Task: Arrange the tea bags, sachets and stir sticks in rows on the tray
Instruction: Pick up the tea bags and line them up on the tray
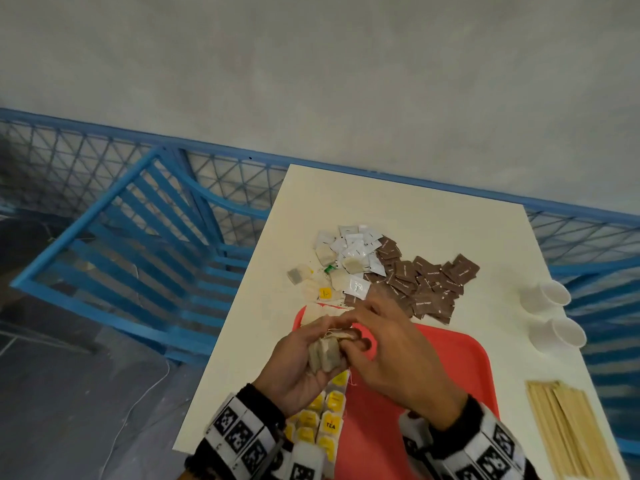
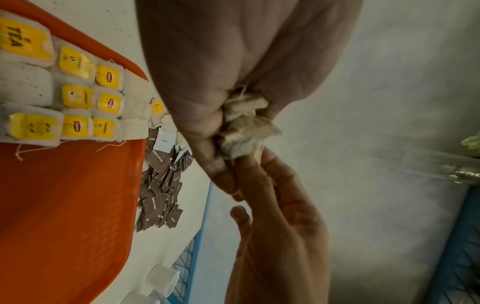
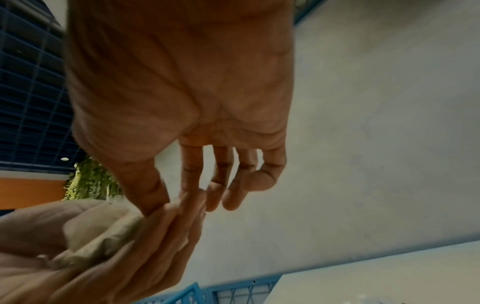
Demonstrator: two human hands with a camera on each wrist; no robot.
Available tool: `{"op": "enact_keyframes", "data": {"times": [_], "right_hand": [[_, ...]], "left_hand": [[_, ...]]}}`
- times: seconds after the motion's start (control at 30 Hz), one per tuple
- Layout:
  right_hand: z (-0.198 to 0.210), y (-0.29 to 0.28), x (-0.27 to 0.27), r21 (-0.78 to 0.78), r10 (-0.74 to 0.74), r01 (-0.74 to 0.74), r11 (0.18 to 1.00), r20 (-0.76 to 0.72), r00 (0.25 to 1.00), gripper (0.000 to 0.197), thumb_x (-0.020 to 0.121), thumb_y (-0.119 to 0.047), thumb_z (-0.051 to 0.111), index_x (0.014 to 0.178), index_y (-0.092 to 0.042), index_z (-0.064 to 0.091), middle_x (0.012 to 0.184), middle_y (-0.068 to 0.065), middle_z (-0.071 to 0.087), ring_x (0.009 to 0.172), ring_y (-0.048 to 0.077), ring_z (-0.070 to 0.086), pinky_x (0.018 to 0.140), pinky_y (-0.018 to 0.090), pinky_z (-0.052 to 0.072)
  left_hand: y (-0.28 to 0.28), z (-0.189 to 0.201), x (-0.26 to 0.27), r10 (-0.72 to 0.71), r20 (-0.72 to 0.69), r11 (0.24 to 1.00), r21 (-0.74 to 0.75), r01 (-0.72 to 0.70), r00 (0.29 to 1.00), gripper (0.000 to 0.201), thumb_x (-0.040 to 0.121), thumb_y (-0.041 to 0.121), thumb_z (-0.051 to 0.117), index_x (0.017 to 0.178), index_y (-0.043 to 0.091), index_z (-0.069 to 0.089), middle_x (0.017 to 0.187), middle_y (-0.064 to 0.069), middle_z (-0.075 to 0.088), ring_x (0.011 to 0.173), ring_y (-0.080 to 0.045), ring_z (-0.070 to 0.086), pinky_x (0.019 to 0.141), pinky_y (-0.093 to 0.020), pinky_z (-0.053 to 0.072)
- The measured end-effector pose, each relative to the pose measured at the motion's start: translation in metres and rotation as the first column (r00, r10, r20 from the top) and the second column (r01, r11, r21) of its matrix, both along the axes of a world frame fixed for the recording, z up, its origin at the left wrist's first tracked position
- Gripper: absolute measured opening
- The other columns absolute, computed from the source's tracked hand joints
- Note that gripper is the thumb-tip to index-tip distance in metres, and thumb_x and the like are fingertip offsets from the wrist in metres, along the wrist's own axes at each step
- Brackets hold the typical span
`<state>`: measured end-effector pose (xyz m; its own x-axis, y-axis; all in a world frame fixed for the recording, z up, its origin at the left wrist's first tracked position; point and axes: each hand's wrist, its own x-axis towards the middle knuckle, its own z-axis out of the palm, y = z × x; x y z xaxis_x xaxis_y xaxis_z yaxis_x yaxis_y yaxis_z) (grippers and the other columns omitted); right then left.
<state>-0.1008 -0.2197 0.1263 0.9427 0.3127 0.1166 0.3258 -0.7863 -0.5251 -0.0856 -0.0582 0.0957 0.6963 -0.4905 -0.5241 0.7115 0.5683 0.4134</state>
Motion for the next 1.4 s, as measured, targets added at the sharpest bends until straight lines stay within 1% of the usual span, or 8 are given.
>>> {"op": "enact_keyframes", "data": {"times": [0.2, 0.33, 0.43, 0.67, 0.87, 1.0, 1.2, 1.4], "right_hand": [[0.001, -0.01, 0.004, 0.285, -0.09, 0.129, 0.95, -0.145, 0.985, 0.011, 0.09, -0.026, 0.069, 0.08, -0.024, 0.07, 0.074, -0.016, 0.063, 0.073, 0.001, 0.056, 0.065, 0.011, 0.038], [0.017, -0.02, 0.008, 0.535, -0.067, 0.273, 0.799, -0.372, 0.926, 0.007, 0.089, -0.014, 0.071, 0.082, -0.012, 0.073, 0.066, -0.006, 0.065, 0.063, 0.005, 0.056, 0.06, 0.012, 0.043], [0.024, -0.025, 0.011, 0.534, -0.04, 0.278, 0.798, -0.413, 0.91, 0.005, 0.089, -0.01, 0.071, 0.084, -0.008, 0.072, 0.067, 0.004, 0.065, 0.062, 0.011, 0.055, 0.057, 0.014, 0.043], [0.04, -0.03, 0.021, 0.334, 0.097, 0.012, 0.942, -0.308, 0.946, 0.012, 0.088, -0.012, 0.071, 0.092, -0.024, 0.073, 0.072, 0.003, 0.066, 0.064, 0.015, 0.057, 0.061, 0.016, 0.044], [0.04, -0.023, 0.029, 0.442, -0.038, 0.115, 0.889, -0.179, 0.983, 0.004, 0.087, -0.026, 0.075, 0.089, -0.023, 0.074, 0.078, -0.008, 0.072, 0.072, 0.013, 0.066, 0.066, 0.024, 0.05], [0.036, -0.01, 0.038, 0.56, -0.114, 0.189, 0.807, -0.167, 0.979, 0.01, 0.09, -0.024, 0.071, 0.085, -0.015, 0.072, 0.077, 0.0, 0.073, 0.072, 0.024, 0.07, 0.071, 0.041, 0.057], [0.025, 0.006, 0.043, 0.623, -0.104, 0.194, 0.758, -0.179, 0.978, 0.007, 0.093, -0.018, 0.067, 0.09, -0.012, 0.069, 0.075, -0.001, 0.07, 0.067, 0.008, 0.062, 0.066, 0.02, 0.048], [0.007, 0.018, 0.048, 0.592, -0.056, 0.208, 0.778, -0.265, 0.963, 0.004, 0.089, -0.017, 0.072, 0.093, -0.015, 0.072, 0.08, 0.006, 0.072, 0.078, 0.029, 0.068, 0.077, 0.049, 0.057]], "left_hand": [[0.002, -0.001, -0.005, -0.014, -0.012, 0.999, 0.052, 0.015, 1.0, 0.033, 0.102, 0.017, 0.041, 0.11, -0.006, 0.062, 0.091, -0.022, 0.068, 0.07, -0.027, 0.071, 0.066, -0.034, 0.061], [0.007, 0.003, -0.003, -0.037, 0.067, 0.985, 0.172, 0.025, 0.997, 0.022, 0.097, 0.016, 0.047, 0.095, 0.001, 0.062, 0.073, -0.011, 0.062, 0.044, -0.012, 0.046, 0.039, -0.02, 0.037], [0.013, 0.008, 0.001, -0.083, 0.27, 0.913, 0.406, -0.035, 0.959, 0.03, 0.099, 0.033, 0.053, 0.096, 0.006, 0.066, 0.067, -0.004, 0.051, 0.04, -0.01, 0.029, 0.041, -0.02, 0.026], [0.01, 0.027, 0.012, -0.528, 0.591, 0.657, 0.739, -0.148, 0.609, 0.018, 0.075, 0.048, 0.08, 0.085, 0.034, 0.075, 0.089, 0.01, 0.064, 0.075, 0.001, 0.058, 0.072, -0.024, 0.044], [0.009, 0.039, 0.019, -0.265, 0.586, 0.807, 0.57, -0.157, 0.766, 0.019, 0.087, 0.025, 0.074, 0.092, 0.006, 0.072, 0.074, -0.007, 0.067, 0.044, -0.013, 0.028, 0.044, -0.022, 0.025], [0.014, 0.046, 0.028, -0.287, 0.625, 0.782, 0.59, -0.199, 0.726, 0.013, 0.089, 0.018, 0.073, 0.09, 0.005, 0.072, 0.081, -0.007, 0.068, 0.044, -0.003, 0.044, 0.045, -0.014, 0.034], [0.03, 0.04, 0.033, -0.366, 0.603, 0.719, 0.667, -0.195, 0.709, 0.015, 0.085, 0.013, 0.076, 0.099, 0.013, 0.069, 0.106, -0.005, 0.072, 0.05, 0.008, 0.053, 0.051, -0.013, 0.035], [0.043, 0.039, 0.035, -0.261, 0.633, 0.748, 0.61, -0.263, 0.729, 0.015, 0.087, 0.013, 0.072, 0.099, 0.004, 0.07, 0.103, -0.013, 0.071, 0.046, 0.007, 0.052, 0.047, -0.007, 0.039]]}}
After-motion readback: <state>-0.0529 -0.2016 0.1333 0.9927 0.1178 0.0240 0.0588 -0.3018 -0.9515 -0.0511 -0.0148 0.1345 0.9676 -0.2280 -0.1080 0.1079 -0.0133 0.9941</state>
